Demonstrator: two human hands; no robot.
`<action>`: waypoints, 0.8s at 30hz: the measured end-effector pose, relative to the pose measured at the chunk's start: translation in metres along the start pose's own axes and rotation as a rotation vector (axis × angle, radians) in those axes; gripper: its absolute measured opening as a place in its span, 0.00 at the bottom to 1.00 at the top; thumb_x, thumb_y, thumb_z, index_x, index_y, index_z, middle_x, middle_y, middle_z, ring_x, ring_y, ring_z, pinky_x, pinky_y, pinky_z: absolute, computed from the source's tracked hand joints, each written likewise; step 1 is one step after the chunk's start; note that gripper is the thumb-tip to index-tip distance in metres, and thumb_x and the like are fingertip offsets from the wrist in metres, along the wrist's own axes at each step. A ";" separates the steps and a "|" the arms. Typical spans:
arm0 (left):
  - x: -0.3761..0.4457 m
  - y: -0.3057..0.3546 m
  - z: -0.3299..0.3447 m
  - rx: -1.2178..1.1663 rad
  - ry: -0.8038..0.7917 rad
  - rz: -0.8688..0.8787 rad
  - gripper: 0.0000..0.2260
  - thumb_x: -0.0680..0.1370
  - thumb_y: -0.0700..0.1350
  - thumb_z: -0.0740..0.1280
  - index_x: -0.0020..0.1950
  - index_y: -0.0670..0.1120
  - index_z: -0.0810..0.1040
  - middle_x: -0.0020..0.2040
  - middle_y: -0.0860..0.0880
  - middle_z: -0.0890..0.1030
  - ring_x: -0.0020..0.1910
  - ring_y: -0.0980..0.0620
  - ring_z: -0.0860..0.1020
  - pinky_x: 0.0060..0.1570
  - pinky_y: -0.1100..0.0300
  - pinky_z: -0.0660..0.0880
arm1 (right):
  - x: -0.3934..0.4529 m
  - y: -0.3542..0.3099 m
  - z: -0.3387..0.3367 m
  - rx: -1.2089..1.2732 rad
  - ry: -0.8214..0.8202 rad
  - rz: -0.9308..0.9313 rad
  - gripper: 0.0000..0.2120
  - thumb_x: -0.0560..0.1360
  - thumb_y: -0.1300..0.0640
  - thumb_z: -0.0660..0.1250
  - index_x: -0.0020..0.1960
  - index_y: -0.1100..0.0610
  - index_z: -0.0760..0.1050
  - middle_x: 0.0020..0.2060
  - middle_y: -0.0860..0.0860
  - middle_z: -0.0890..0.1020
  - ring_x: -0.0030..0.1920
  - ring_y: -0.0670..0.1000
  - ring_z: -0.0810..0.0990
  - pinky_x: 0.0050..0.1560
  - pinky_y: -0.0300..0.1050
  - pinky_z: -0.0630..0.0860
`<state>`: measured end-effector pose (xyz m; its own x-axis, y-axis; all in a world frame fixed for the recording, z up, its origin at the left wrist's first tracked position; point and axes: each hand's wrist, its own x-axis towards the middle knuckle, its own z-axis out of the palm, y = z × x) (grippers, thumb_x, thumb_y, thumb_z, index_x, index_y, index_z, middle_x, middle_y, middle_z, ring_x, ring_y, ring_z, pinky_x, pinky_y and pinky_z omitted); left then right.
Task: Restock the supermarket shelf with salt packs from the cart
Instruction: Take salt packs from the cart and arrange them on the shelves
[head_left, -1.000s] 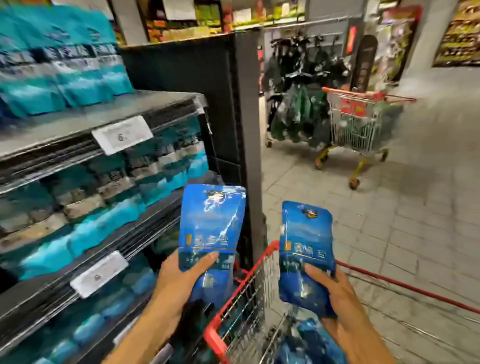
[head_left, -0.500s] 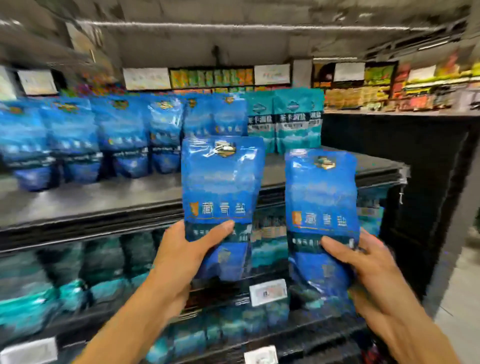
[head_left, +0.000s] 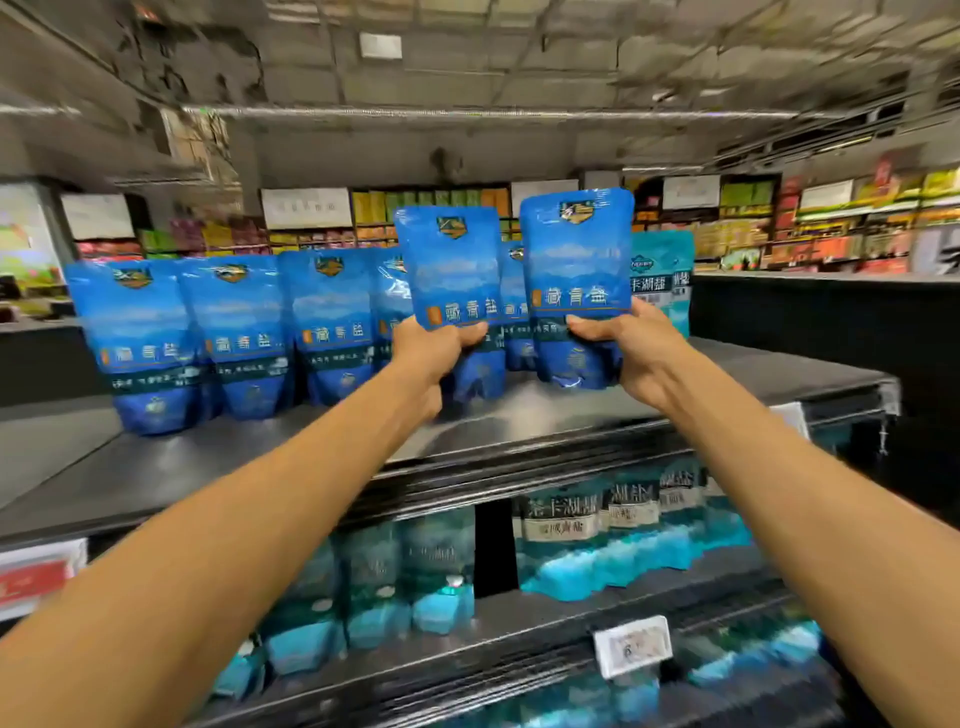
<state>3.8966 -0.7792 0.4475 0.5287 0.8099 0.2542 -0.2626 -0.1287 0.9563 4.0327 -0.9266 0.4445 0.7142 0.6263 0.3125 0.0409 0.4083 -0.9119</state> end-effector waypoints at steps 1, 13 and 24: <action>0.011 -0.008 0.001 0.006 0.026 -0.009 0.09 0.70 0.35 0.76 0.46 0.44 0.80 0.48 0.45 0.85 0.47 0.45 0.83 0.52 0.48 0.81 | 0.010 0.006 0.001 -0.011 0.011 0.008 0.21 0.70 0.73 0.71 0.63 0.65 0.77 0.55 0.60 0.83 0.50 0.58 0.82 0.61 0.61 0.77; 0.072 -0.046 -0.003 0.450 -0.110 0.083 0.14 0.70 0.37 0.77 0.55 0.40 0.83 0.54 0.43 0.85 0.53 0.45 0.83 0.57 0.53 0.78 | 0.097 0.042 -0.031 -0.506 -0.251 0.030 0.23 0.67 0.68 0.78 0.60 0.61 0.79 0.53 0.55 0.85 0.54 0.54 0.83 0.59 0.49 0.79; 0.072 -0.027 -0.002 1.310 0.064 0.089 0.28 0.65 0.64 0.76 0.44 0.42 0.72 0.45 0.43 0.83 0.47 0.43 0.82 0.49 0.47 0.79 | 0.130 0.060 -0.024 -0.839 -0.169 0.057 0.17 0.65 0.58 0.81 0.52 0.55 0.81 0.44 0.54 0.85 0.37 0.52 0.81 0.41 0.48 0.81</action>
<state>3.9403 -0.7166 0.4399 0.5021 0.7907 0.3504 0.6976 -0.6097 0.3763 4.1445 -0.8366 0.4235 0.6194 0.7490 0.2351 0.5596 -0.2112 -0.8014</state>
